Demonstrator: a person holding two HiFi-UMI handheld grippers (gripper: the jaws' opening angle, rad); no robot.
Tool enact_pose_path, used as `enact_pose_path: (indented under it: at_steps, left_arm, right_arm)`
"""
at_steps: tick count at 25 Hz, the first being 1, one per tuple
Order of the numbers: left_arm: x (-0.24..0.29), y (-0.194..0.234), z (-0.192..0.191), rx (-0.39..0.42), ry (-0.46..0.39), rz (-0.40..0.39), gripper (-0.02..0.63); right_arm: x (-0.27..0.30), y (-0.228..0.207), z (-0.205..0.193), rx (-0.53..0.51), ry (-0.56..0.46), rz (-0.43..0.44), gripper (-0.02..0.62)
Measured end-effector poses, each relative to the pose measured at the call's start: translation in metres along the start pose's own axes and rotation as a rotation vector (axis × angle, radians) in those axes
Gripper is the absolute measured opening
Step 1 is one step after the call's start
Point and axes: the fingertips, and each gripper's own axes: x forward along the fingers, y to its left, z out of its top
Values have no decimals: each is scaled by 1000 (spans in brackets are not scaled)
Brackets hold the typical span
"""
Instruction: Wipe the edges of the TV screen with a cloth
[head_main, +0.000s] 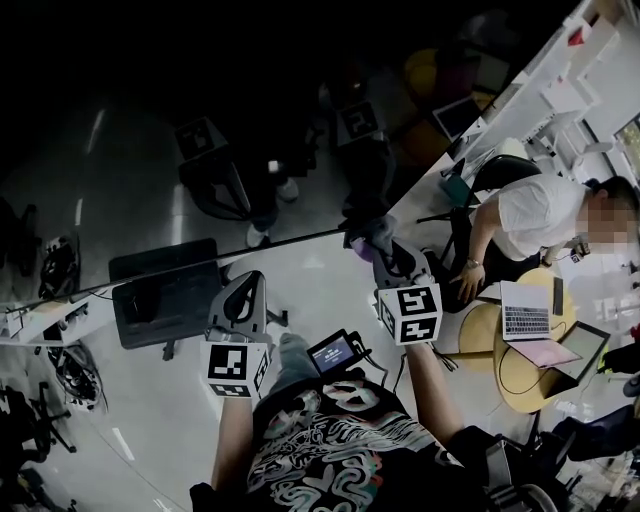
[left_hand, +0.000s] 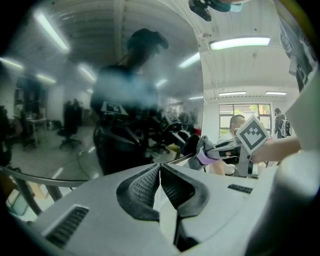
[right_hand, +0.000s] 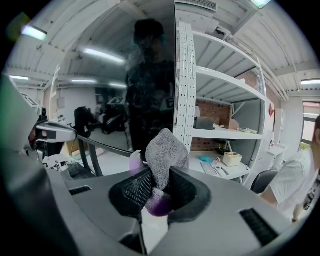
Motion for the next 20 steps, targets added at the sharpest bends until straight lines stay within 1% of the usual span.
enact_pose_path:
  at_steps: [7, 14, 20]
  left_arm:
    - [-7, 10, -2, -5, 1, 21, 20]
    - [-9, 3, 0, 1, 2, 30, 20]
    - [-13, 0, 1, 3, 2, 51, 20]
  right_arm:
    - [6, 15, 4, 7, -18, 44, 95]
    - [5, 24, 7, -9, -33, 95, 95]
    - [2, 26, 9, -16, -38, 112, 95]
